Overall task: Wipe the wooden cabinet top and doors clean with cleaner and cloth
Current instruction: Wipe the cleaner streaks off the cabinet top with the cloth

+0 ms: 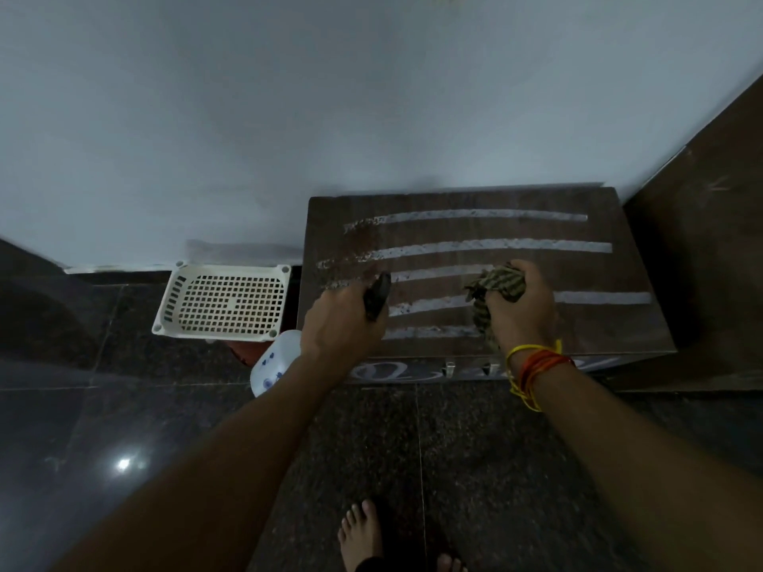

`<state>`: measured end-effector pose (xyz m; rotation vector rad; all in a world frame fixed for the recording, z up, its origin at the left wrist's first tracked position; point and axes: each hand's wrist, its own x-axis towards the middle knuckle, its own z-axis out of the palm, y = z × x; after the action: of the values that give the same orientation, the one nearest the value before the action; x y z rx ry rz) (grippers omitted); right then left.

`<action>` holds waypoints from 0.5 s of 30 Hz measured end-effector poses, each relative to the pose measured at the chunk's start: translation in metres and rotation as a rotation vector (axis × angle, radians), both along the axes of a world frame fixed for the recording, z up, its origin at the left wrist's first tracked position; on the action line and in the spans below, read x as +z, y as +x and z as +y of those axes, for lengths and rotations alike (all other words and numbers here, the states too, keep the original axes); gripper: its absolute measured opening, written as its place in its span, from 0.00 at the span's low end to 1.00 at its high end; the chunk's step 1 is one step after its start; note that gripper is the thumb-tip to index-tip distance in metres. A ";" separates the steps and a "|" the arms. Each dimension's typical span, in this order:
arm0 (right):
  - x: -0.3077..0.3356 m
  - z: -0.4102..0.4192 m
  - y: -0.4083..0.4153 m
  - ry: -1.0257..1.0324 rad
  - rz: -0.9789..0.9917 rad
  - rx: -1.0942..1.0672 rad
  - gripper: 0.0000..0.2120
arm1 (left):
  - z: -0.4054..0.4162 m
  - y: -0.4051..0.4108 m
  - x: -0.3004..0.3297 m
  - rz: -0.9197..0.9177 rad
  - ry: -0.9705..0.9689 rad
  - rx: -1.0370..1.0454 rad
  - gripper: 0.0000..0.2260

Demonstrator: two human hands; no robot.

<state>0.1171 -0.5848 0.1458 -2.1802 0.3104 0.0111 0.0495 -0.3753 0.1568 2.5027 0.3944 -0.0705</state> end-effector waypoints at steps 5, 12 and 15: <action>0.001 0.008 0.009 -0.010 0.005 0.013 0.21 | 0.016 0.024 0.002 -0.021 -0.012 0.030 0.13; -0.003 0.028 0.016 -0.011 0.000 0.017 0.20 | 0.044 0.045 0.002 -0.069 0.006 0.077 0.15; -0.003 0.039 0.019 -0.014 0.003 0.015 0.20 | 0.058 0.048 -0.001 -0.060 0.012 0.093 0.13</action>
<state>0.1356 -0.5454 0.1429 -2.1961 0.2971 0.0206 0.0974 -0.3176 0.1555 2.4877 0.4873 0.0442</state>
